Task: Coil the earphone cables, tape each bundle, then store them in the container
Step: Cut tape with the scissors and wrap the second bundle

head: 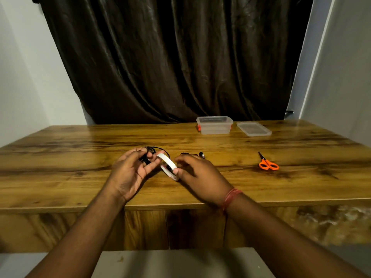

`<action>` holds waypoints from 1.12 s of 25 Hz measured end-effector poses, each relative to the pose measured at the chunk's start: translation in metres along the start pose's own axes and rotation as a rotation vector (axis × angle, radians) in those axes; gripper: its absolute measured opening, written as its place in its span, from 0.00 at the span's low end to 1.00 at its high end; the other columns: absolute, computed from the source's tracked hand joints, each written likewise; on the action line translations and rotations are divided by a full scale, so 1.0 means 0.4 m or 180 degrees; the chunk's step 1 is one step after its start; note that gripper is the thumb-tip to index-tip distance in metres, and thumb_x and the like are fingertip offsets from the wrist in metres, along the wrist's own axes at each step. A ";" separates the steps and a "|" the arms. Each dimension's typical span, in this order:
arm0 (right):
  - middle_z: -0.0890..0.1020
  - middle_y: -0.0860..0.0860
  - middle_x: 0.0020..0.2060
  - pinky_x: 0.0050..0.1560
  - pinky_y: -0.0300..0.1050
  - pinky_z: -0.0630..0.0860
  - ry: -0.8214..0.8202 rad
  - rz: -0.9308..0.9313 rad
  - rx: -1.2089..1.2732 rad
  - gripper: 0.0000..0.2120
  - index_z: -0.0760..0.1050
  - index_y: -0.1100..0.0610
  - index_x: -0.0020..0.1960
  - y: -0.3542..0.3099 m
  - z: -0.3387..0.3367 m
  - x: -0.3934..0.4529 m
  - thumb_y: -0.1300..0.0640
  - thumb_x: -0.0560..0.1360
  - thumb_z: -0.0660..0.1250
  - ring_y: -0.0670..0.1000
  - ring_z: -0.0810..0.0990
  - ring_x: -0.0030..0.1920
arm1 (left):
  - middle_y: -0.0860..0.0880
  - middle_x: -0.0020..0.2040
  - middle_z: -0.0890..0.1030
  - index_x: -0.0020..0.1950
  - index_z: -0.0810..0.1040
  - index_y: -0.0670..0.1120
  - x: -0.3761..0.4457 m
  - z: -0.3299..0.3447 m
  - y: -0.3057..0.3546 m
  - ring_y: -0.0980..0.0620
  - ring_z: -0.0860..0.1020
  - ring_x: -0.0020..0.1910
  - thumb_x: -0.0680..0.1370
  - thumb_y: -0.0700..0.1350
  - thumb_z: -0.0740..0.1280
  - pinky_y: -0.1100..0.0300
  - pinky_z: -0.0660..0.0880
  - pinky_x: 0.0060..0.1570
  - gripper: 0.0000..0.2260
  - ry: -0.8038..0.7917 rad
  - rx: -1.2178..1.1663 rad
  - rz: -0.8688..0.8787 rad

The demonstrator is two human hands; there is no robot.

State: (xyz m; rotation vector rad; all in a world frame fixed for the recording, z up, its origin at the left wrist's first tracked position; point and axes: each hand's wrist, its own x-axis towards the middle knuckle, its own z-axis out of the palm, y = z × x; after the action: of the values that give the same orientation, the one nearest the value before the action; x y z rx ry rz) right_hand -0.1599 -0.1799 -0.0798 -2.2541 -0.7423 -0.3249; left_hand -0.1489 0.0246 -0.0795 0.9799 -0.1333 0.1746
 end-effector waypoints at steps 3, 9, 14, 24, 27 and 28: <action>0.82 0.45 0.46 0.44 0.33 0.72 -0.0044 0.0054 0.0530 0.09 0.80 0.50 0.58 -0.009 0.019 0.002 0.54 0.79 0.66 0.41 0.78 0.46 | 0.41 0.37 0.75 0.42 0.72 0.39 -0.004 0.006 0.008 0.33 0.79 0.60 0.81 0.35 0.57 0.41 0.77 0.57 0.09 -0.0044 -0.0036 -0.0008; 0.80 0.41 0.46 0.49 0.37 0.73 0.0135 -0.0112 0.0562 0.09 0.82 0.50 0.56 0.035 -0.071 -0.040 0.58 0.78 0.67 0.42 0.77 0.49 | 0.43 0.40 0.77 0.43 0.73 0.40 -0.013 0.003 0.012 0.38 0.82 0.56 0.82 0.38 0.57 0.45 0.82 0.41 0.10 -0.0141 0.0136 -0.0015; 0.80 0.44 0.46 0.50 0.49 0.72 0.0381 0.0042 -0.1240 0.10 0.81 0.48 0.58 0.172 -0.196 -0.066 0.53 0.79 0.66 0.50 0.74 0.50 | 0.46 0.41 0.77 0.45 0.74 0.43 -0.007 -0.016 0.010 0.49 0.81 0.39 0.83 0.41 0.58 0.50 0.82 0.33 0.09 -0.0086 0.0324 -0.0052; 0.80 0.43 0.52 0.54 0.50 0.68 0.0141 0.0402 -0.2723 0.12 0.78 0.42 0.60 0.255 -0.228 -0.069 0.49 0.79 0.63 0.52 0.72 0.57 | 0.47 0.39 0.75 0.45 0.74 0.43 -0.001 -0.021 0.005 0.53 0.75 0.32 0.81 0.41 0.59 0.51 0.81 0.30 0.07 -0.0310 0.0334 -0.0157; 0.80 0.44 0.54 0.55 0.51 0.69 0.0138 0.0502 -0.2691 0.12 0.78 0.42 0.62 0.260 -0.229 -0.070 0.49 0.79 0.62 0.52 0.71 0.58 | 0.48 0.39 0.74 0.44 0.76 0.44 0.000 -0.026 0.003 0.54 0.74 0.31 0.80 0.41 0.61 0.52 0.81 0.30 0.07 -0.0377 0.0309 -0.0203; 0.80 0.45 0.54 0.56 0.52 0.69 0.0129 0.0522 -0.2682 0.12 0.77 0.42 0.62 0.262 -0.228 -0.070 0.49 0.80 0.62 0.52 0.71 0.58 | 0.48 0.39 0.74 0.44 0.76 0.44 0.000 -0.026 0.003 0.55 0.73 0.31 0.79 0.41 0.61 0.53 0.81 0.29 0.07 -0.0394 0.0299 -0.0212</action>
State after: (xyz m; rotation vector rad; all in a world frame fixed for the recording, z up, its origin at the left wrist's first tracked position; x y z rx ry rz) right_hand -0.1205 -0.3158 -0.0872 -3.0559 -0.4236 -0.6990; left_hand -0.1486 0.0340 -0.0844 1.0876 -0.2072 0.0594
